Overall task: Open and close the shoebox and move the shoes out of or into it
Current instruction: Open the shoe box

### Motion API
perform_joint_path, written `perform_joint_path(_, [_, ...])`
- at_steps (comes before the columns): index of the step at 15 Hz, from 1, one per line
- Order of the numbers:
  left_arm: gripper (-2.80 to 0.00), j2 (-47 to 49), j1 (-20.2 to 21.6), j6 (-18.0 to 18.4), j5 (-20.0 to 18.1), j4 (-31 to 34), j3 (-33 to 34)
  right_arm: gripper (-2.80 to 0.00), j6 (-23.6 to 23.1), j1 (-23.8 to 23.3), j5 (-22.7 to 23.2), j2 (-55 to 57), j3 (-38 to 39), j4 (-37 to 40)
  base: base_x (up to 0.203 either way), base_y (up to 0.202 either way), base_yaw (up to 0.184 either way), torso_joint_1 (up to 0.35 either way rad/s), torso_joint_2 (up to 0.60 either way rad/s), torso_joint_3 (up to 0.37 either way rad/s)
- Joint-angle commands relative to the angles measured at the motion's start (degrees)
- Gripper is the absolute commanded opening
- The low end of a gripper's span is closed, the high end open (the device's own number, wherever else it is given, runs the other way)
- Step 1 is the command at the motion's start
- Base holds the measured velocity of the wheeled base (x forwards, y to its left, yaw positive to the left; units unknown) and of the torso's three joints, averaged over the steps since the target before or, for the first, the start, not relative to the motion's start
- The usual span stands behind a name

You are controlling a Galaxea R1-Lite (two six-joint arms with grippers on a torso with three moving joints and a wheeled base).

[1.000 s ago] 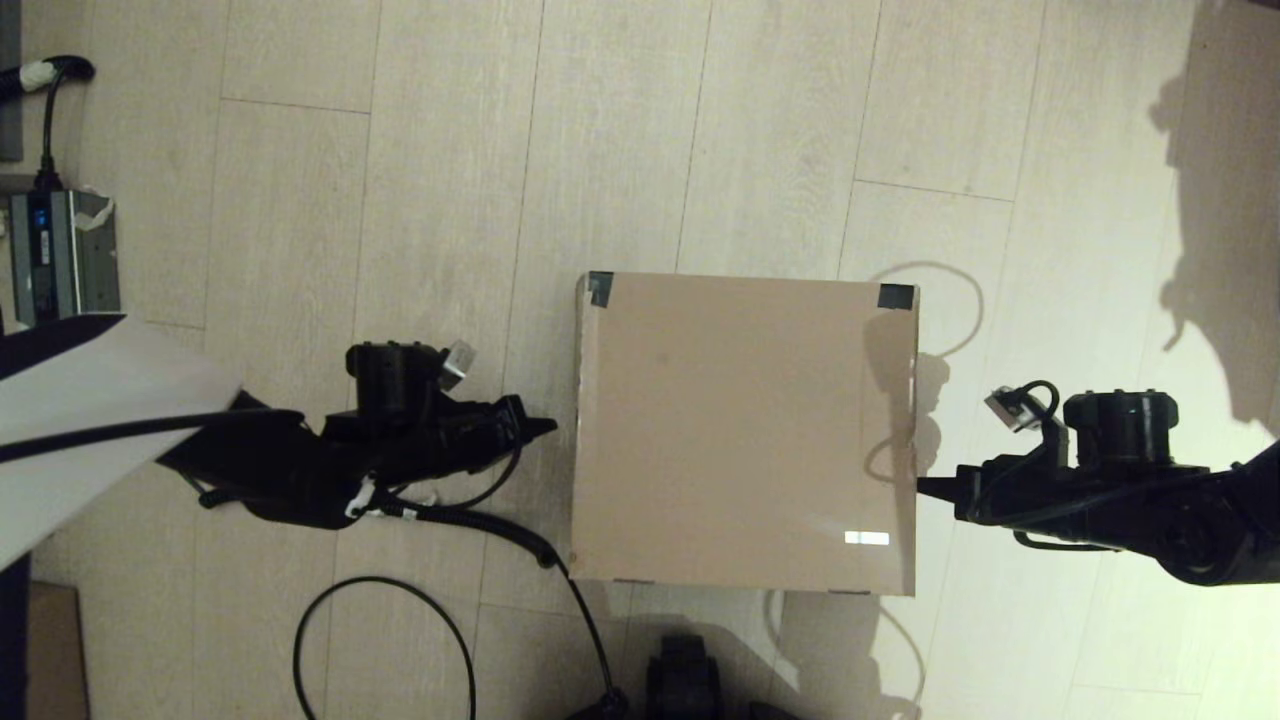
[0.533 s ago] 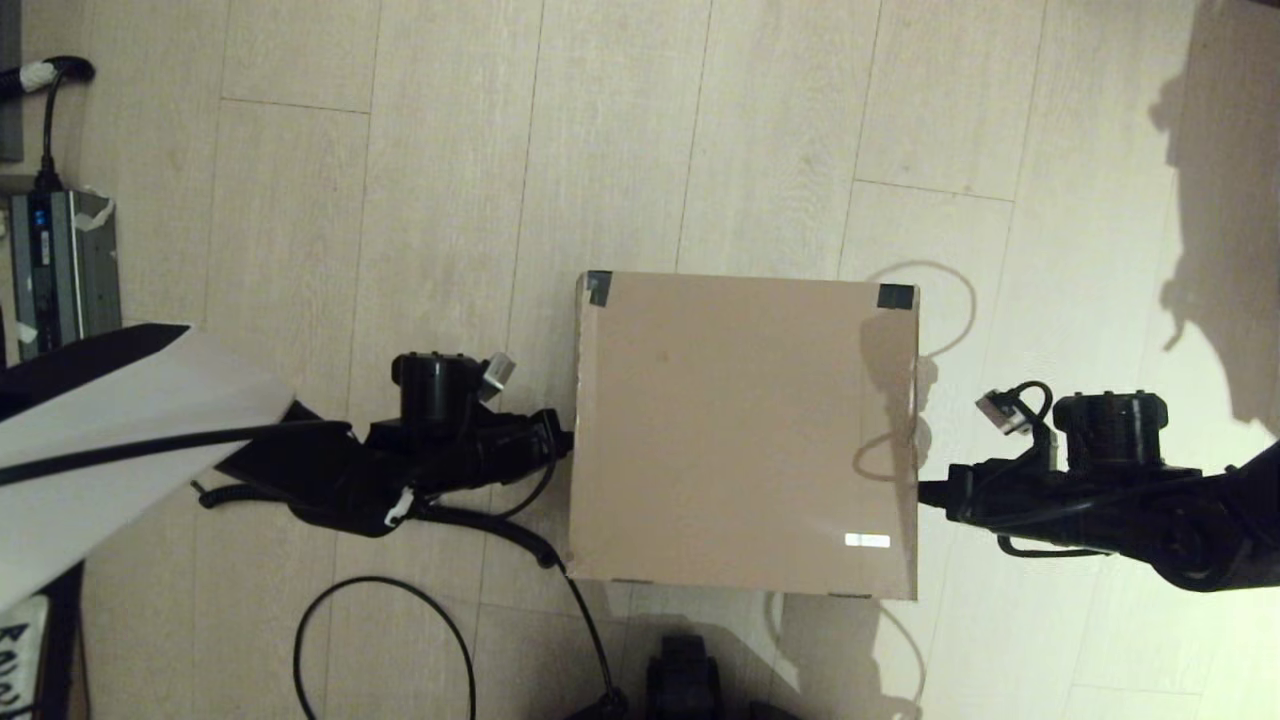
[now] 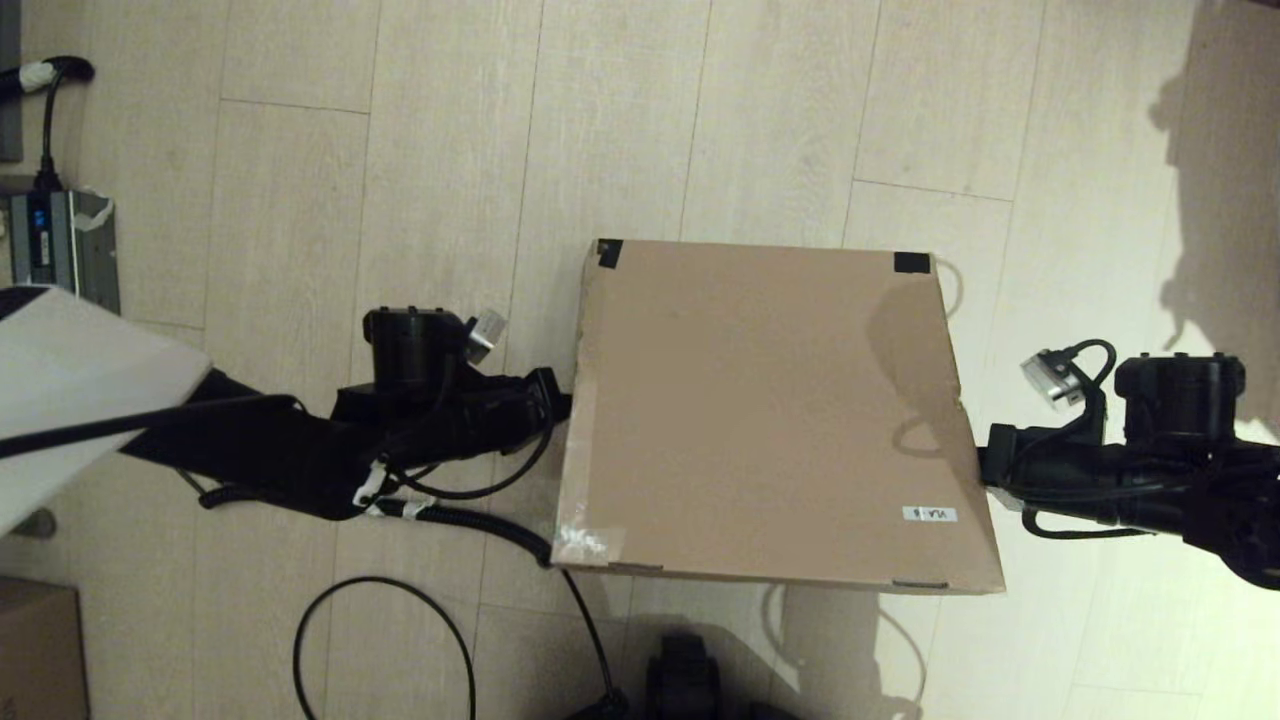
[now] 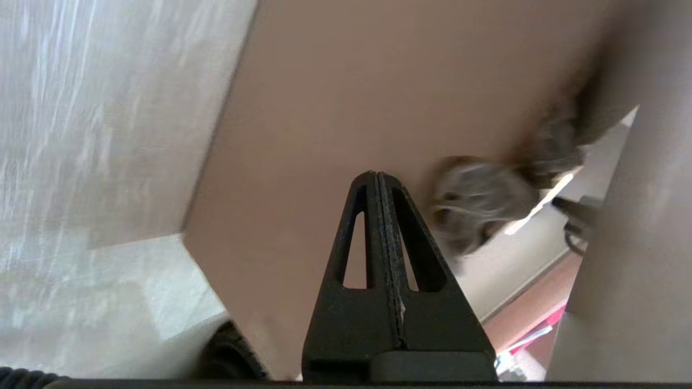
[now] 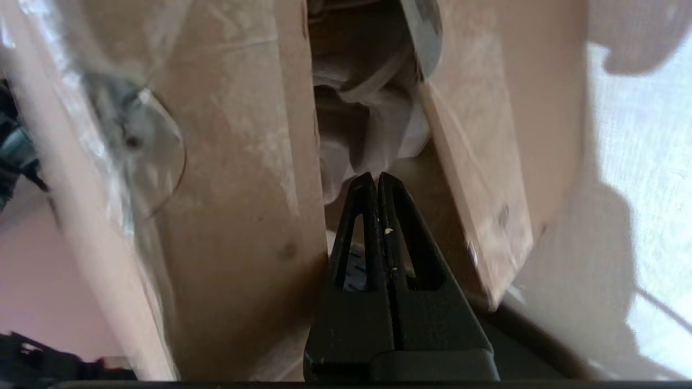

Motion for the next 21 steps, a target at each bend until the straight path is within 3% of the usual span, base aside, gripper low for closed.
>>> perform_joint_path(1, [-2.80,-4.31,-0.21,-0.76,0.02,0.14,0.06,-2.80,0.34,-0.03,0.16,-4.16,0.08,1.10,0.000,0.000,0.000,0.000,0.00,0.000])
perform_joint_path(9, [-2.80,-10.93,-1.62,-6.18,-0.25,0.17,-0.55,-2.80,2.32,-2.53,0.11,-16.64,-2.57,11.56,0.000,0.000,0.000,0.000,0.00,0.000])
perform_joint_path(13, [-2.80,-13.21,-1.75,-11.95,-1.56,0.17,-4.57,-2.80,8.83,-2.97,0.04,-19.84,-5.87,12.08,0.000,0.000,0.000,0.000,0.00,0.000])
perform_joint_path(16, [-2.80,-13.76,-1.80,-12.77,-1.56,0.48,-8.20,-2.80,10.24,-4.30,-0.47,-20.63,-8.73,11.91,0.000,0.000,0.000,0.000,0.00,0.000])
perform_joint_path(21, [-2.80,-9.53,-2.03,-12.70,-1.61,2.97,-18.89,-2.80,12.15,-6.96,-8.39,-20.17,-17.42,11.20,0.000,0.000,0.000,0.000,0.00,0.000])
